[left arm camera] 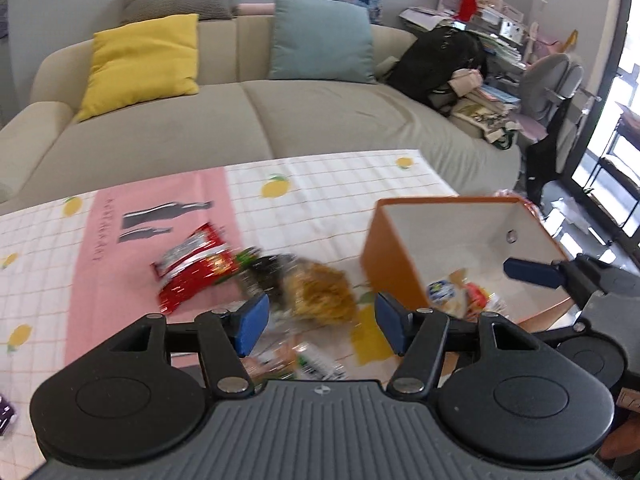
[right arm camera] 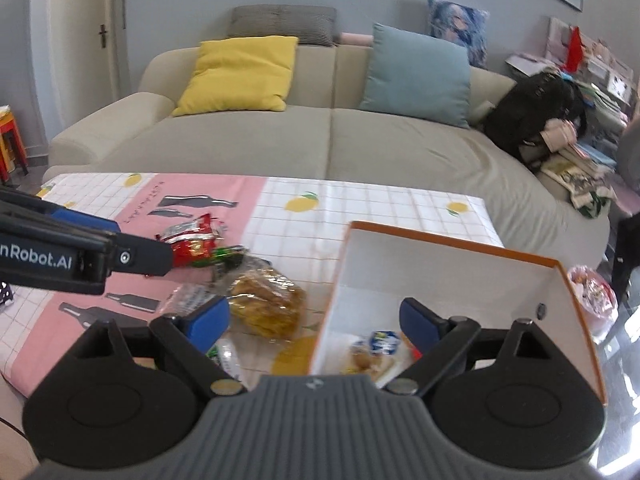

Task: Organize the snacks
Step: 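Move both tools back over the remaining snacks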

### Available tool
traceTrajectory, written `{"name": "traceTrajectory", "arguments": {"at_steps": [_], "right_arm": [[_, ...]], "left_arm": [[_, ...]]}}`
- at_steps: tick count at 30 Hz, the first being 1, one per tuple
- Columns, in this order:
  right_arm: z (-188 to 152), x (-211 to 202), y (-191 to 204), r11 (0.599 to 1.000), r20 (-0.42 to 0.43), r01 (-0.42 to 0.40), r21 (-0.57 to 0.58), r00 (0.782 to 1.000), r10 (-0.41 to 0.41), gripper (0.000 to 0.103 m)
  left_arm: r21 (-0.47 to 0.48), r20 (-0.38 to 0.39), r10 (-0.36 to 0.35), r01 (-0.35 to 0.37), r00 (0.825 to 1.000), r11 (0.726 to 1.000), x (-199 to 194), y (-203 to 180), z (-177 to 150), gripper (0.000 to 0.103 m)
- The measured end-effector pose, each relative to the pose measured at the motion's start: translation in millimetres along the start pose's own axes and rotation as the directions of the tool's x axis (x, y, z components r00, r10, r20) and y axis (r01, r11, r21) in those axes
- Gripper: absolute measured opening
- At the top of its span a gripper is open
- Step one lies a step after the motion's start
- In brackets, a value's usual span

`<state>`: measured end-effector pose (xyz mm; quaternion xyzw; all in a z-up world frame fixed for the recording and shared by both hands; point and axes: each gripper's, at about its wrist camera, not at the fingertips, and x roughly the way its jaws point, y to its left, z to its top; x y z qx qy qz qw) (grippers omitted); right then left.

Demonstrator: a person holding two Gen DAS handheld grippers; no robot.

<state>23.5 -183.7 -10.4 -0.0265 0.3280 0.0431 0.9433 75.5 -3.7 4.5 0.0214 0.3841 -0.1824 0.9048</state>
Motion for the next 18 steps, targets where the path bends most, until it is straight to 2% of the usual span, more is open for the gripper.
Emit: {"name": "traceTrajectory", "arguments": {"at_steps": [7, 18], "right_arm": [[-11, 11, 40, 0.994, -0.005, -0.032, -0.108, 0.999, 0.032, 0.089], [-31, 30, 82, 0.944, -0.041, -0.110, -0.311, 0.994, 0.102, 0.068]], "left_arm": [[-0.036, -0.037, 0.009, -0.010, 0.999, 0.999, -1, 39, -33, 0.072], [-0.053, -0.155, -0.031, 0.024, 0.987, 0.998, 30, 65, -58, 0.071]]}}
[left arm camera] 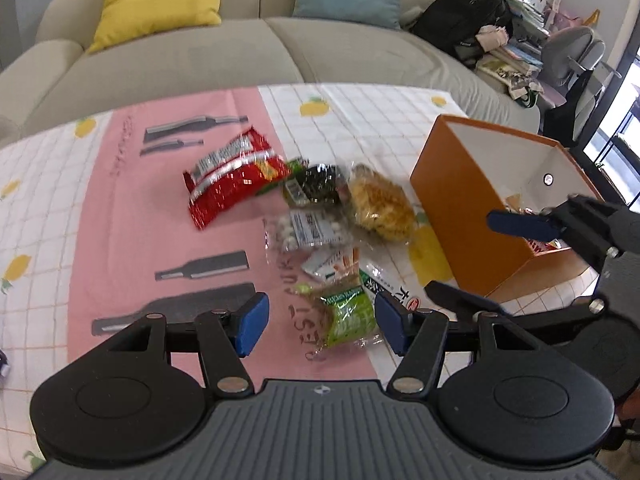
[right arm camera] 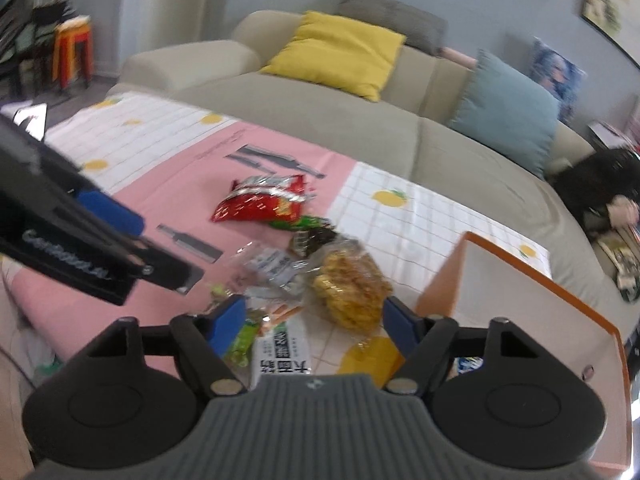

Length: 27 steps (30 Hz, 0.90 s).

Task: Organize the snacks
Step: 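Move both tools back over the remaining snacks, then grasp the green raisin packet with the left tool while the right tool grasps the white stick packet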

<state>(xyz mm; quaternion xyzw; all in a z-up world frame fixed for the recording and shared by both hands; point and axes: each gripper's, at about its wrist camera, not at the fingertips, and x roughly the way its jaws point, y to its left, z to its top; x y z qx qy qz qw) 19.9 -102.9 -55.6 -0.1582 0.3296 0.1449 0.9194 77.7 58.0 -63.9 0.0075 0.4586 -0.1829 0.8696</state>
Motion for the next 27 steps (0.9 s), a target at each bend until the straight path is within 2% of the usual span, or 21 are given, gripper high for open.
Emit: {"name": "traceTrajectory", "arguments": {"at_steps": [2, 5, 8, 11, 15, 18, 25, 27], "right_arm": [[-2, 11, 2, 1.000, -0.031, -0.009, -0.026, 0.999, 0.008, 0.062], [-9, 31, 3, 0.999, -0.103, -0.018, -0.038, 0.995, 0.014, 0.061], [-16, 45, 3, 0.998, -0.135, -0.033, -0.045, 0.990, 0.027, 0.060], [-22, 58, 4, 0.997, -0.148, -0.057, -0.054, 0.988, 0.048, 0.060], [-28, 76, 3, 0.996, -0.181, -0.069, -0.050, 0.982, 0.059, 0.060], [-31, 86, 0, 0.996, -0.200, -0.082, -0.030, 0.977, 0.075, 0.060], [-35, 100, -8, 0.992, -0.221, -0.122, 0.039, 0.967, 0.128, 0.060], [-36, 103, -10, 0.989, -0.218, -0.137, 0.056, 0.965, 0.146, 0.062]], "left_arm": [[-0.037, -0.022, -0.013, 0.012, 1.000, 0.999, 8, 4, 0, 0.072], [-0.116, -0.055, -0.031, 0.024, 0.998, 0.993, 21, 9, -2, 0.072], [-0.164, -0.084, -0.050, 0.036, 0.995, 0.986, 36, 10, -2, 0.078], [-0.217, -0.115, -0.058, 0.032, 0.992, 0.976, 52, 10, -1, 0.078], [-0.235, -0.164, -0.073, 0.033, 0.984, 0.971, 73, 2, 3, 0.078], [-0.237, -0.210, -0.041, -0.010, 0.977, 0.971, 87, -2, 4, 0.078], [-0.290, -0.229, -0.038, -0.031, 0.973, 0.956, 100, 7, 4, 0.065], [-0.294, -0.230, -0.041, -0.030, 0.972, 0.955, 98, 10, 6, 0.053]]}}
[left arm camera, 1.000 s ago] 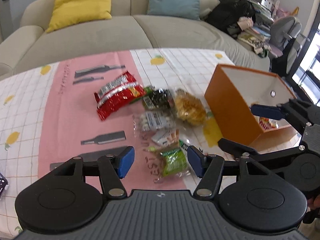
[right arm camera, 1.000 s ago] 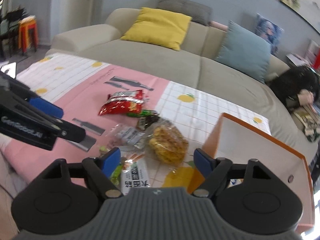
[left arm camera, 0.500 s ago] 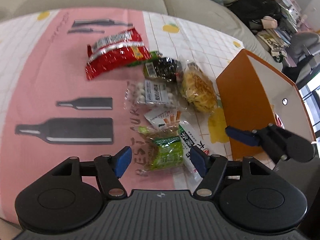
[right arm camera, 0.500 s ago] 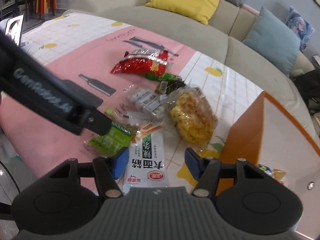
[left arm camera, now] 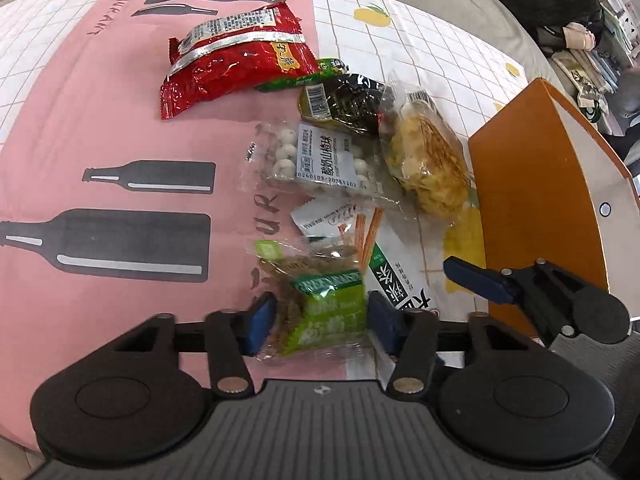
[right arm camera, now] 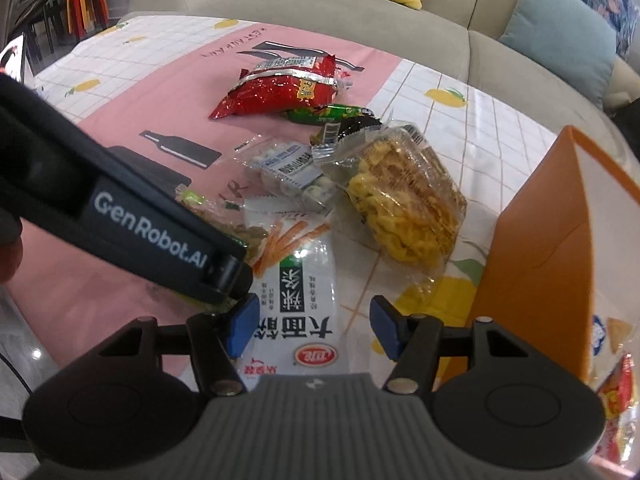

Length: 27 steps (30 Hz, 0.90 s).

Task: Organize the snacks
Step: 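Grasp the green raisin packet with the left tool while the right tool grasps the white stick packet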

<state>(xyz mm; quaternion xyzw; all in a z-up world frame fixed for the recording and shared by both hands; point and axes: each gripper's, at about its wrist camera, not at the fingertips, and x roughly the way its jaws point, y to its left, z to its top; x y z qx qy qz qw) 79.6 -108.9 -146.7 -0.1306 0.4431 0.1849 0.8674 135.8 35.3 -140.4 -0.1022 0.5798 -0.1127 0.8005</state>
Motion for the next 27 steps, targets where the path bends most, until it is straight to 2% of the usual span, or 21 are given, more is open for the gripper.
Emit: {"name": "traceTrajectory", "arguments": {"at_steps": [4, 7, 11, 16, 17, 18, 19, 21, 23, 27], "right_arm": [[2, 4, 0, 0.999, -0.010, -0.043, 0.020, 0.999, 0.044, 0.065], [3, 11, 2, 0.998, -0.028, -0.063, 0.031, 0.998, 0.064, 0.065], [3, 17, 0, 0.996, -0.021, -0.074, 0.058, 0.997, 0.076, 0.069], [6, 21, -1, 0.996, -0.013, -0.069, 0.058, 0.997, 0.070, 0.070], [6, 20, 0, 0.996, -0.011, -0.066, 0.058, 0.998, 0.067, 0.069], [6, 20, 1, 0.996, -0.010, -0.063, 0.057, 0.998, 0.064, 0.068], [5, 20, 2, 0.996, -0.009, -0.062, 0.061, 0.998, 0.063, 0.066], [4, 18, 3, 0.996, -0.005, -0.057, 0.062, 0.998, 0.058, 0.056], [3, 15, 5, 0.997, -0.004, -0.055, 0.058, 0.998, 0.055, 0.051], [6, 14, 8, 0.996, -0.028, -0.051, 0.067, 0.998, 0.053, 0.047]], "left_arm": [[0.019, -0.014, 0.076, -0.075, 0.997, 0.997, -7, 4, 2, 0.053], [0.008, -0.023, 0.090, -0.090, 0.996, 0.996, -10, 13, 2, 0.053], [-0.002, 0.003, 0.124, -0.124, 0.992, 0.992, -8, 15, 0, 0.069], [-0.014, 0.000, 0.147, -0.147, 0.989, 0.989, 2, 8, -2, 0.069], [-0.010, -0.004, 0.161, -0.161, 0.987, 0.987, 4, 7, -4, 0.067], [-0.010, -0.007, 0.168, -0.168, 0.986, 0.986, 4, 8, -6, 0.060], [-0.012, 0.002, 0.170, -0.170, 0.985, 0.985, 3, 9, -7, 0.060], [-0.023, 0.006, 0.159, -0.158, 0.987, 0.987, 1, 12, -9, 0.054], [-0.033, 0.013, 0.155, -0.155, 0.988, 0.987, -1, 14, -11, 0.052], [-0.039, 0.026, 0.156, -0.155, 0.987, 0.987, -6, 16, -15, 0.049]]}}
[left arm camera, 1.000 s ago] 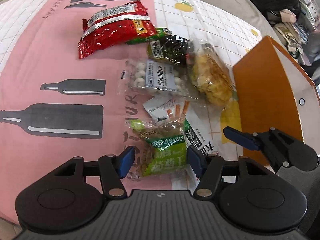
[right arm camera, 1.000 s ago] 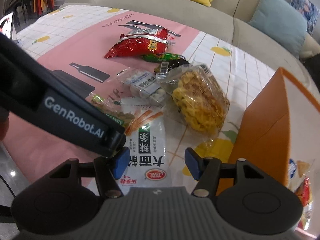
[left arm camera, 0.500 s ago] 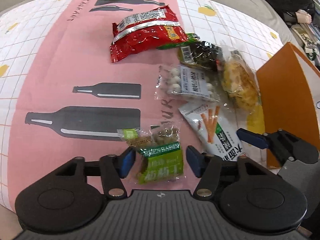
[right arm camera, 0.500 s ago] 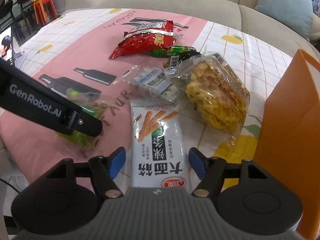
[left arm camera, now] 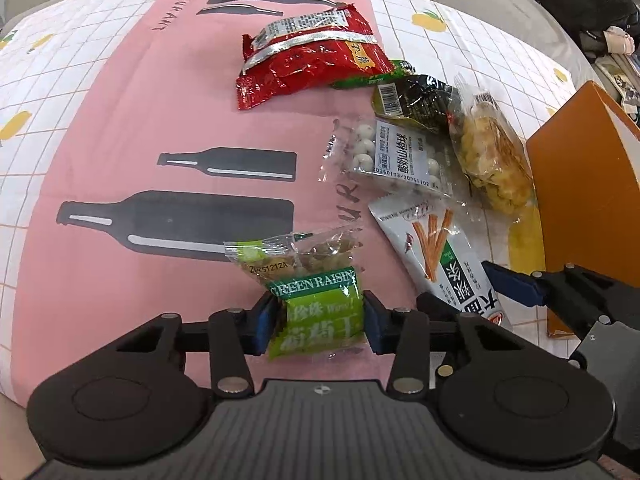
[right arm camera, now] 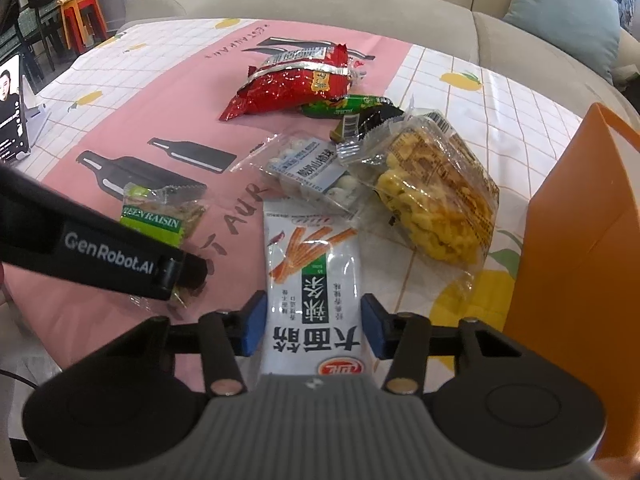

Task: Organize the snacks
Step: 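Grasp the green raisin packet with the left tool while the right tool grasps the white stick packet, then carry both packets into the orange box and open both tools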

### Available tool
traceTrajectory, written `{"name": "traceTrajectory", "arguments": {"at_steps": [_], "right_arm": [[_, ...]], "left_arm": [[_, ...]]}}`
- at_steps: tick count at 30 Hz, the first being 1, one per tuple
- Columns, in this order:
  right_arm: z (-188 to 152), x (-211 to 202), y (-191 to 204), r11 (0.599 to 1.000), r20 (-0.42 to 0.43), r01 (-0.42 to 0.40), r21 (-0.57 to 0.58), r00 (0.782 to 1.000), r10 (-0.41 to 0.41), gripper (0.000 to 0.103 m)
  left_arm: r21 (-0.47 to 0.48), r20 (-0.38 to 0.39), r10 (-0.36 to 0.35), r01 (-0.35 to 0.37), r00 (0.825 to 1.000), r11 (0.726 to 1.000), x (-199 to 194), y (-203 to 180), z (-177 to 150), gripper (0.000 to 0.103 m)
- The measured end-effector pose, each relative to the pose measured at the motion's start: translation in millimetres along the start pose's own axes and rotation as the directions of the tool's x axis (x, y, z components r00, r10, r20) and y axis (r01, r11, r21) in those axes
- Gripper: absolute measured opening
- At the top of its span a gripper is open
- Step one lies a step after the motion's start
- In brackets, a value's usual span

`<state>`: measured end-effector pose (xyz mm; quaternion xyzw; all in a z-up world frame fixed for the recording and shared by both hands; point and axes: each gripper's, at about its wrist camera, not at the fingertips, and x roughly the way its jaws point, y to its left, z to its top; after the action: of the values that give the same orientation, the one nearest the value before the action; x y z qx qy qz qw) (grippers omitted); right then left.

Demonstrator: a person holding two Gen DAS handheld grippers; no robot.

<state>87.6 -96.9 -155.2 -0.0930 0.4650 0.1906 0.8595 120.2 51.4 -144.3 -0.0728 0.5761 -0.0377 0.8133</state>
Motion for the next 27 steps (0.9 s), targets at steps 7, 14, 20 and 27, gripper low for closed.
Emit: {"name": "traceTrajectory", "arguments": {"at_steps": [7, 14, 20, 27], "right_arm": [[0, -12, -4, 0.992, -0.049, -0.078, 0.096, 0.995, 0.083, 0.045], [-1, -47, -6, 0.979, 0.000, -0.129, 0.160, 0.991, 0.131, 0.045], [1, -90, -11, 0.975, 0.088, -0.135, 0.175, 0.989, 0.121, 0.045], [9, -146, -35, 0.978, 0.181, -0.111, 0.177, 0.980, 0.078, 0.045]], "left_arm": [[-0.036, 0.032, -0.022, 0.023, 0.999, 0.999, -19, 8, -4, 0.048], [-0.058, 0.086, -0.039, 0.044, 0.996, 0.997, -43, 9, -11, 0.047], [-0.069, 0.137, -0.076, 0.086, 0.988, 0.994, -73, 5, -13, 0.047], [-0.004, 0.207, -0.178, 0.183, 0.962, 0.983, -118, -24, -3, 0.047]]}}
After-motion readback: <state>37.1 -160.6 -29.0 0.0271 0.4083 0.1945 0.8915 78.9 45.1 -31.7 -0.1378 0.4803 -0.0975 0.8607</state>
